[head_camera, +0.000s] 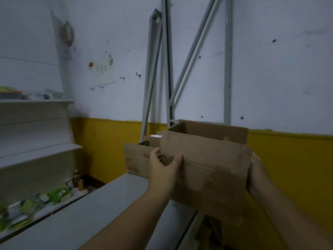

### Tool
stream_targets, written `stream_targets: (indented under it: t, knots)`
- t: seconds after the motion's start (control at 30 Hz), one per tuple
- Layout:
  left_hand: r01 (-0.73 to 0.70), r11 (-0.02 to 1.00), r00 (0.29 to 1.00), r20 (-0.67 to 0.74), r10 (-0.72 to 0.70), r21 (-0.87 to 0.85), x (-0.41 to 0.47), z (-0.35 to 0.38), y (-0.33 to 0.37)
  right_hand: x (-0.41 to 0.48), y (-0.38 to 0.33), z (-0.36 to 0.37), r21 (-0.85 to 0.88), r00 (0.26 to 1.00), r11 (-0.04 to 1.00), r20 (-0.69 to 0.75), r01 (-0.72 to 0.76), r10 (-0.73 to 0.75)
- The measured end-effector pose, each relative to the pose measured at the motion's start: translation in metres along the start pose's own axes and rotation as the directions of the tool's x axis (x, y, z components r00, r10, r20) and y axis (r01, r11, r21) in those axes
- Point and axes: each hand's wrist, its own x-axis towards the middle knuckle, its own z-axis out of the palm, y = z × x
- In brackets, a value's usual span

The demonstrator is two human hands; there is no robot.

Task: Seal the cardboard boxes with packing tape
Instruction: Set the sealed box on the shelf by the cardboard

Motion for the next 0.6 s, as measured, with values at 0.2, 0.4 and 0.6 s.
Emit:
stream_targets:
  t: [0.2,0.4,0.6]
  knots:
    - [0.135,0.986,0.975,0.193,-0.113,-0.101,0.038,0.0,-0.023,-0.01,0.005,-0.024,-0.22,0.986,0.965,0.058,-0.141,0.157]
    - [0.162,0.985,0.95,0.258,-0.173,0.065,0.017,-0.011,-0.032,-0.038,0.049,0.031,-0.283,0.966,0.941,-0.224,-0.187,0.125]
    - [0.139,0.951,0.963,0.186,-0.195,0.277,-0.01,-0.038,-0.055,-0.048,0.06,0.072,-0.314,0.983,0.937,0.045,-0.153,0.176]
